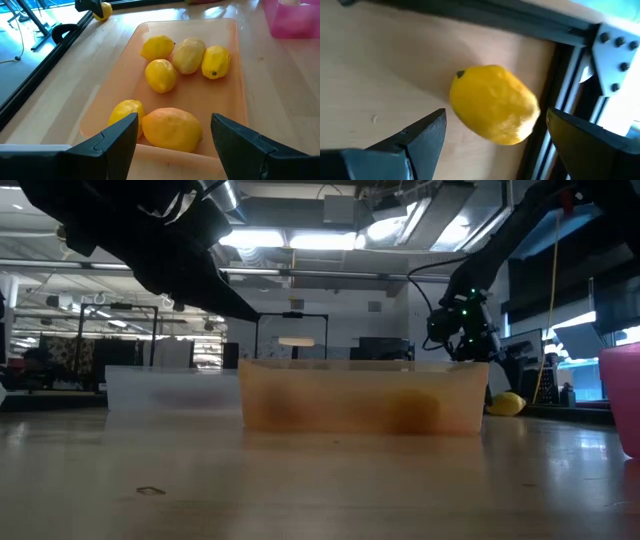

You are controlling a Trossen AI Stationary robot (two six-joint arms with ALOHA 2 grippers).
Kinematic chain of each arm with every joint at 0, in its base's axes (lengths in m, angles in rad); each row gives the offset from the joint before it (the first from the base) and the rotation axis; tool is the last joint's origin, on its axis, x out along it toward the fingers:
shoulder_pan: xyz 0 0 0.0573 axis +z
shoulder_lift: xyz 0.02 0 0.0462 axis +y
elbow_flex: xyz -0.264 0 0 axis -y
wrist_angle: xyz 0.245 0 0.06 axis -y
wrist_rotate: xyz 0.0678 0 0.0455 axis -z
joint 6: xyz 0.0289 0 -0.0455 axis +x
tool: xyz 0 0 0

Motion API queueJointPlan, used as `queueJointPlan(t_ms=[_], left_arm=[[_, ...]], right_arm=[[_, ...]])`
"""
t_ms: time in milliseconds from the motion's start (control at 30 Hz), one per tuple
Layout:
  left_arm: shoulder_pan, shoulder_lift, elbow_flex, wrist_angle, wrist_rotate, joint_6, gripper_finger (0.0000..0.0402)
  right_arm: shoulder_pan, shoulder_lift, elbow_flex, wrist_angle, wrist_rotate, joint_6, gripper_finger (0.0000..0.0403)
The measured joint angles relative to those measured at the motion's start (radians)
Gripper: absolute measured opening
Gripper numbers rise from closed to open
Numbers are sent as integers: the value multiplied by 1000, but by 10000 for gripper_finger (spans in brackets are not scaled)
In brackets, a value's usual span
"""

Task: Sort produce into baskets
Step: Put the lemon into the orange bin

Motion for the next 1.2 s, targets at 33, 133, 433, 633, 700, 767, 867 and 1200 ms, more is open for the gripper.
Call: queueJointPlan(t_ms=[33,133,433,633,700,767,867,1200], left_arm=[[0,0,0,0,0,0,246],[0,0,0,0,0,0,246],[0,0,0,0,0,0,246],[0,0,0,0,0,0,246],[0,0,0,0,0,0,246],[0,0,0,0,0,0,246],[0,0,0,0,0,-1,246],[0,0,0,0,0,-8,246]], right_arm=[[-6,1,-3,1,-12,-8,334],[-11,2,-5,11,-37,-24,334],[-18,2,-5,40,-50,-96,290],[-16,1,-5,41,-66,-136,211],[-16,1,-5,39,-75,-150,195],[-15,0,-5,36,-83,-171,187],[-15,0,-5,33,-84,-182,182],[20,-82,-6,4,-108,-210,180]])
